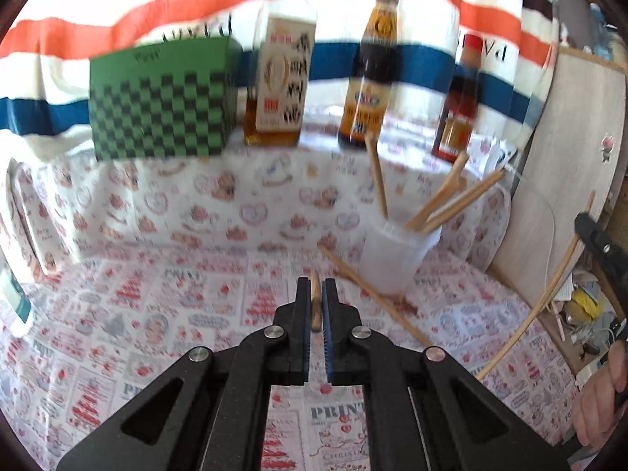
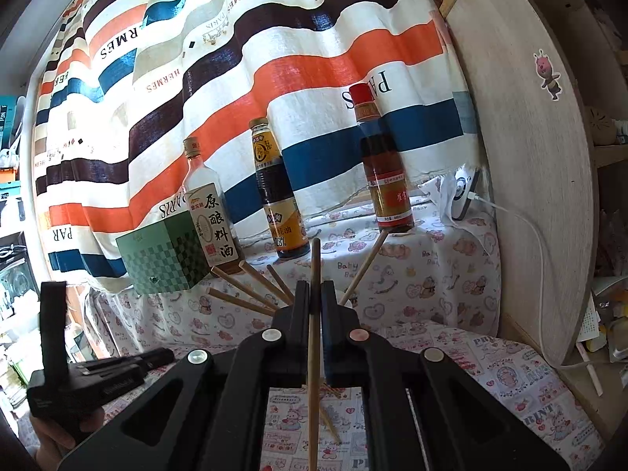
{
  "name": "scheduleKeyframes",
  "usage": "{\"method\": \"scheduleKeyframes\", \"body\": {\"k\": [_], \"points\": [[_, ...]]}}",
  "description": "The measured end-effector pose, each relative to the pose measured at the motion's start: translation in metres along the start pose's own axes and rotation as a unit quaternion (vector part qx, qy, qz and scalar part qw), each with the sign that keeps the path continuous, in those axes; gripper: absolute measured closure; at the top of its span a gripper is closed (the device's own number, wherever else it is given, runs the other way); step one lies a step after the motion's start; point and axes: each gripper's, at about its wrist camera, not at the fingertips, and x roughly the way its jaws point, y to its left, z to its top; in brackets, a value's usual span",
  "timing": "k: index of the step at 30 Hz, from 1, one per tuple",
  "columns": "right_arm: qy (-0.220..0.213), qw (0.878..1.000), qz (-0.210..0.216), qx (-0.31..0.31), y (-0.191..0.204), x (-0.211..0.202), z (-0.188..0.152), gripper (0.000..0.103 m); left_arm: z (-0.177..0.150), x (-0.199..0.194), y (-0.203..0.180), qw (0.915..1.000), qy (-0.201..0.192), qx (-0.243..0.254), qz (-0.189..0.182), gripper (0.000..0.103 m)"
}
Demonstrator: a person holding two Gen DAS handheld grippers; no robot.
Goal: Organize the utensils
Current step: 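Lift both held chopsticks and bring them above the clear cup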
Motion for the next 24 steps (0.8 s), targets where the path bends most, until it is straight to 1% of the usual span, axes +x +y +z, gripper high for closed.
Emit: {"method": "scheduleKeyframes", "body": {"k": [2, 3, 4, 7, 9, 12, 14, 16, 18, 22, 24], "points": [[0.000, 1.000, 0.000, -0.001, 0.000, 0.000, 0.000, 0.097, 0.007, -0.019, 0.003, 0.9988, -0.048, -0.001, 0.010, 0.099], [0.000, 1.000, 0.000, -0.001, 0.000, 0.000, 0.000, 0.097, 0.011, -0.027, 0.008, 0.9978, -0.065, -0.005, 0.010, 0.099], [0.000, 1.000, 0.001, -0.002, 0.000, 0.000, 0.000, 0.097, 0.013, -0.030, 0.010, 0.9973, -0.072, -0.010, 0.008, 0.099], [-0.001, 1.000, 0.001, -0.003, 0.000, -0.001, 0.000, 0.097, 0.019, -0.031, 0.018, 0.9974, -0.068, -0.024, -0.004, 0.099], [0.000, 1.000, 0.002, -0.003, 0.001, -0.001, 0.000, 0.097, 0.020, -0.034, 0.020, 0.9974, -0.069, -0.019, 0.009, 0.099], [0.001, 1.000, 0.014, -0.002, 0.000, 0.000, 0.002, 0.097, 0.024, -0.038, 0.020, 0.9971, -0.071, -0.029, 0.002, 0.099], [0.011, 1.000, 0.005, -0.001, 0.001, 0.002, 0.006, 0.097, 0.031, -0.040, 0.017, 0.9970, -0.072, -0.027, 0.006, 0.099], [0.021, 1.000, 0.008, -0.002, 0.003, 0.003, 0.015, 0.097, 0.041, -0.042, 0.012, 0.9976, -0.064, -0.022, 0.015, 0.099], [0.023, 1.000, 0.008, -0.016, 0.009, 0.003, 0.029, 0.097, 0.056, -0.044, 0.007, 0.9981, -0.058, -0.017, 0.010, 0.099], [0.016, 0.999, -0.004, -0.047, 0.019, 0.008, 0.061, 0.097, 0.087, -0.050, -0.001, 0.9979, -0.064, -0.010, 0.008, 0.099], [0.010, 0.999, -0.002, -0.046, 0.020, 0.013, 0.080, 0.097, 0.103, -0.052, -0.006, 0.9976, -0.068, -0.008, 0.001, 0.099]]}}
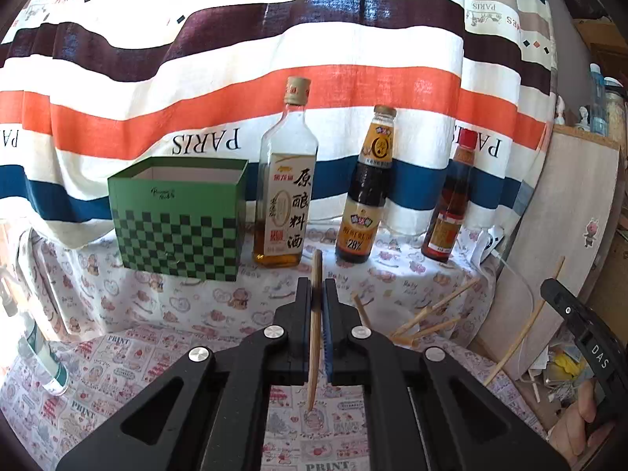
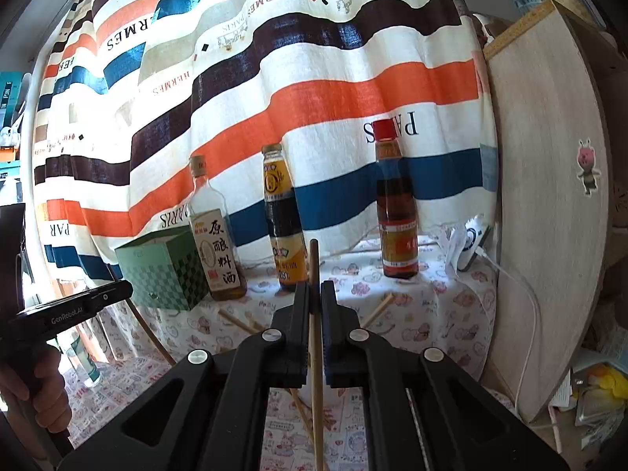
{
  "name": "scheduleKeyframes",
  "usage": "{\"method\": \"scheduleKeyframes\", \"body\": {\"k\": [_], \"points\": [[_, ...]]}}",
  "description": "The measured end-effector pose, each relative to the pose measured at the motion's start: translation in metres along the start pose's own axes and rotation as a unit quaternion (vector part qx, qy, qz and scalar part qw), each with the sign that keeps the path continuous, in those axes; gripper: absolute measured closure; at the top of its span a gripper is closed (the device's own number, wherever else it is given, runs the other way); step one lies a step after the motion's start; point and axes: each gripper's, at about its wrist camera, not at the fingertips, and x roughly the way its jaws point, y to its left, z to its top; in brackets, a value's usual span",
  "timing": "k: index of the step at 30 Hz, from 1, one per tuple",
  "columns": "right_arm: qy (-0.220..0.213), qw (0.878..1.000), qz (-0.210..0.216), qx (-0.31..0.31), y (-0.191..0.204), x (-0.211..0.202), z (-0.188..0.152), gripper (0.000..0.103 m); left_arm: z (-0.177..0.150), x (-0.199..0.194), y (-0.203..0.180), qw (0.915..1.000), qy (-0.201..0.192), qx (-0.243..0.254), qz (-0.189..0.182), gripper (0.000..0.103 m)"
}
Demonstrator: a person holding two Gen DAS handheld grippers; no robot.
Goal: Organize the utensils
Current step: 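Lift both held chopsticks and bring them above the clear cup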
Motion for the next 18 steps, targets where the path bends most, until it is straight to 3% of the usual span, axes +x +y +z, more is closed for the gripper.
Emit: {"method": "scheduleKeyframes", "body": {"k": [9, 15, 18], "points": [[-0.090, 0.996, 0.005, 0.027, -0.007, 0.042, 0.058, 0.097, 0.061, 0.020, -0.027, 0.9976, -0.038, -0.009, -0.057, 0.099], [-0.085, 0.996, -0.004, 0.024, -0.006, 0.100, 0.041, 0.097, 0.068, 0.046, -0.043, 0.9941, -0.064, -0.009, -0.087, 0.099], [-0.074, 0.997, -0.014, 0.031, -0.009, 0.122, 0.023, 0.097, 0.057, 0.069, -0.048, 0.9939, -0.047, -0.010, -0.099, 0.099]]}}
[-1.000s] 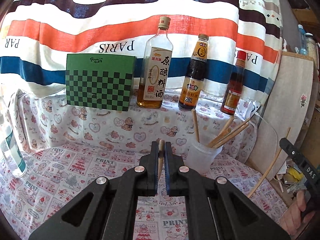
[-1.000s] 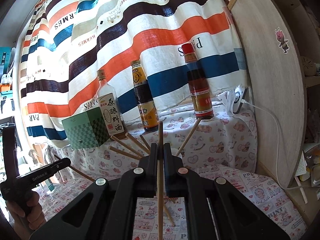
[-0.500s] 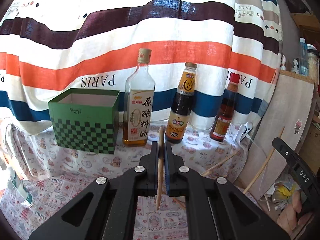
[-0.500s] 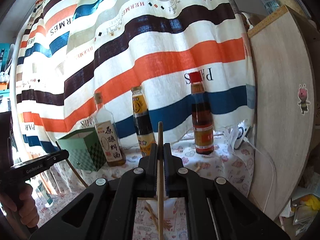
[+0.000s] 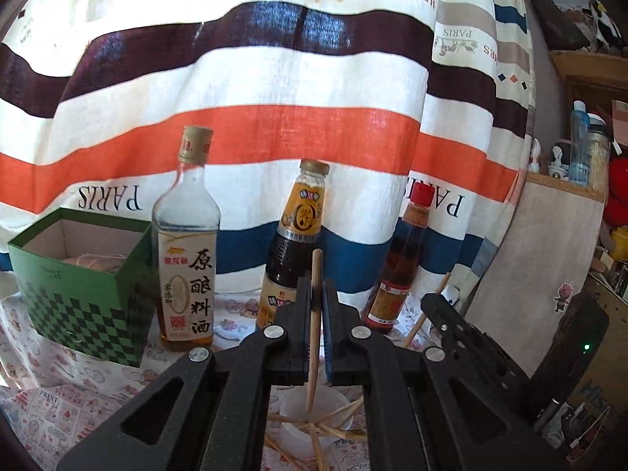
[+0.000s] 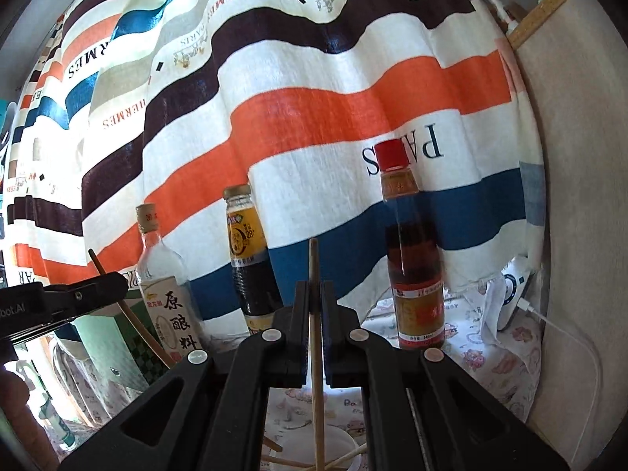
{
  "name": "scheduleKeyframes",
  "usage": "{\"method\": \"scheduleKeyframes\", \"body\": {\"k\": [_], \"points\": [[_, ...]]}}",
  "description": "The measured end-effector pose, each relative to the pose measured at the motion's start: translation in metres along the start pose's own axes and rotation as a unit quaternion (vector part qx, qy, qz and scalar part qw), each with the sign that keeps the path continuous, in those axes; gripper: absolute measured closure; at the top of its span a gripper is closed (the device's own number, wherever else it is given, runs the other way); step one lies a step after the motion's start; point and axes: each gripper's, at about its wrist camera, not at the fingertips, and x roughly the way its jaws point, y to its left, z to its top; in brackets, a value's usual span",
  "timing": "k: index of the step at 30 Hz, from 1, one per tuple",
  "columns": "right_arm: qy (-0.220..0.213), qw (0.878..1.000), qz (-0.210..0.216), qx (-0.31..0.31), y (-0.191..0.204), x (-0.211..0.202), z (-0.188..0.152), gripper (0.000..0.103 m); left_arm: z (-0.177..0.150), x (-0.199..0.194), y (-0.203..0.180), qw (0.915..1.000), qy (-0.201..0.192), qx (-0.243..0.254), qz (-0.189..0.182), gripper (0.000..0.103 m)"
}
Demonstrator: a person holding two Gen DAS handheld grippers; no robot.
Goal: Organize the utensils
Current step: 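Lift both held chopsticks and bring them above the clear cup, then open both grippers to drop the chopsticks into the clear cup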
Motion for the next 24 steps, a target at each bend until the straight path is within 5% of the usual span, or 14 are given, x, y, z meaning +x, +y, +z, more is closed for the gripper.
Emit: {"method": "scheduleKeyframes", "body": {"k": [11, 18, 24], "points": [[0.064, 0.998, 0.005, -0.001, -0.015, 0.003, -0.028, 0.097, -0.051, 0.039, 0.011, 0.9964, 0.083, 0.005, 0.012, 0.099], [0.079, 0.997, 0.022, -0.011, -0.011, -0.026, -0.029, 0.097, -0.054, 0.007, 0.001, 0.9974, 0.057, 0.031, 0.030, 0.098], [0.073, 0.996, 0.048, 0.008, -0.006, -0.060, -0.011, 0.095, -0.038, -0.047, -0.003, 0.9953, -0.008, 0.059, 0.076, 0.060]]}}
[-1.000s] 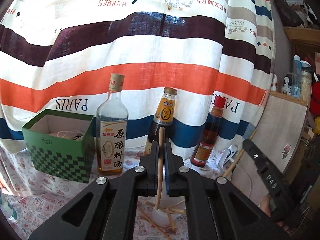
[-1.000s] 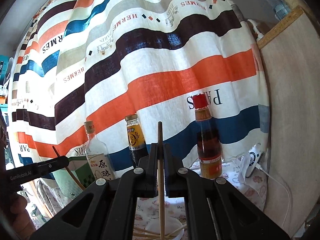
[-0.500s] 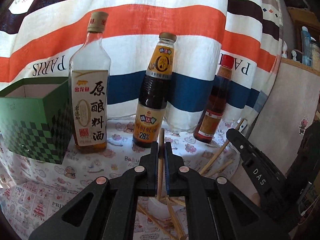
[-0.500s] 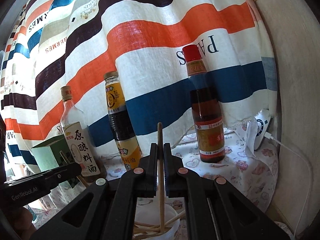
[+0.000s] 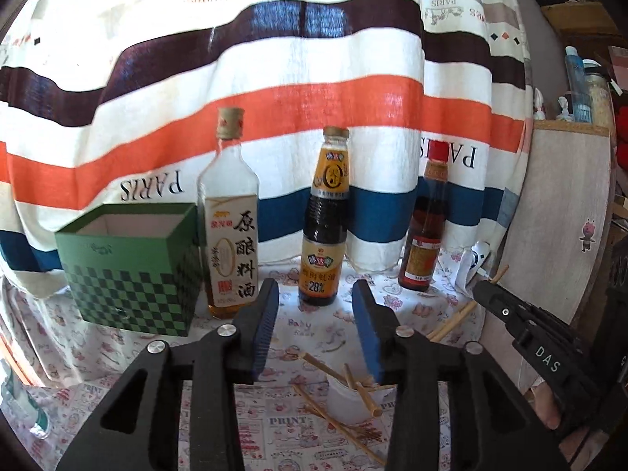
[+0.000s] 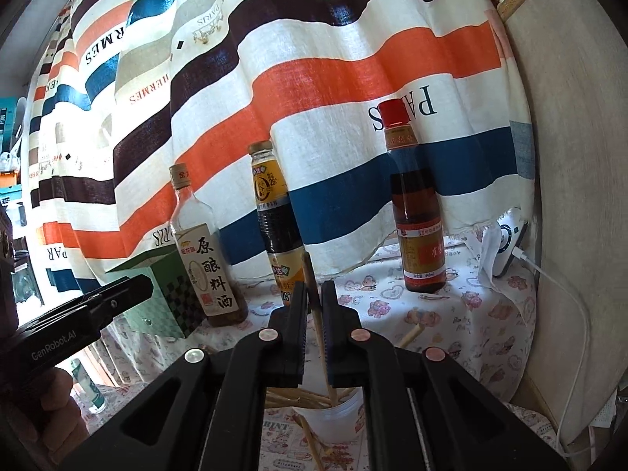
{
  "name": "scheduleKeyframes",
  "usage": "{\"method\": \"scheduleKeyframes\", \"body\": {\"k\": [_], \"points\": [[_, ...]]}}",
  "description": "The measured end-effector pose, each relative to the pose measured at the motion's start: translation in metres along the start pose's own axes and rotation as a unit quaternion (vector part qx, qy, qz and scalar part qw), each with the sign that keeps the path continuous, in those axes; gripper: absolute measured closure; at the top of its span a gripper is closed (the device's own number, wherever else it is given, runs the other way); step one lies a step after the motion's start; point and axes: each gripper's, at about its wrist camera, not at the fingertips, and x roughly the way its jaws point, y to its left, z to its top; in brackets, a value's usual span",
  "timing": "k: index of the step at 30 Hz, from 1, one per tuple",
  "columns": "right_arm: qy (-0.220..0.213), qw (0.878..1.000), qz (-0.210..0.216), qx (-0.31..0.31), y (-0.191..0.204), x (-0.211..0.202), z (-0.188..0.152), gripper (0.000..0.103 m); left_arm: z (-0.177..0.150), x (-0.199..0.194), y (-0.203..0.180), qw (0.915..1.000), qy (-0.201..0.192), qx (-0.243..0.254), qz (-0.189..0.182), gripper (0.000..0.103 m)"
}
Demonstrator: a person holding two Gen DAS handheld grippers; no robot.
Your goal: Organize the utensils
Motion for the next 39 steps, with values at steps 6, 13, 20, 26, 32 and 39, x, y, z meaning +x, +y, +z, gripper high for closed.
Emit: {"method": "scheduleKeyframes", "body": {"k": [6, 13, 20, 26, 32, 39], "points": [[-0.029, 0.999, 0.018, 0.006, 0.009, -0.050, 0.005, 0.060, 0.001, -0.053, 0.020, 0.9987, -0.049, 0.003, 0.013, 0.022], [-0.043, 0.999, 0.028, 0.009, 0.013, -0.083, -0.034, 0.043, -0.049, -0.086, 0.058, 0.9945, -0.086, 0.000, 0.060, 0.000], [-0.008, 1.000, -0.010, 0.010, 0.007, -0.052, -0.073, 0.028, -0.099, -0.046, 0.091, 0.9959, -0.016, -0.049, 0.074, 0.000], [0.070, 0.997, -0.035, 0.025, -0.011, -0.017, -0.097, 0.028, -0.119, -0.018, 0.103, 0.9923, 0.073, -0.037, 0.094, 0.000], [0.164, 0.985, -0.023, 0.041, -0.026, 0.020, -0.115, 0.028, -0.133, -0.011, 0.100, 0.9867, 0.076, -0.031, 0.141, 0.000], [0.284, 0.959, -0.017, -0.001, -0.016, 0.059, -0.151, 0.034, -0.148, 0.005, 0.102, 0.9851, 0.106, -0.063, 0.120, 0.000]]}}
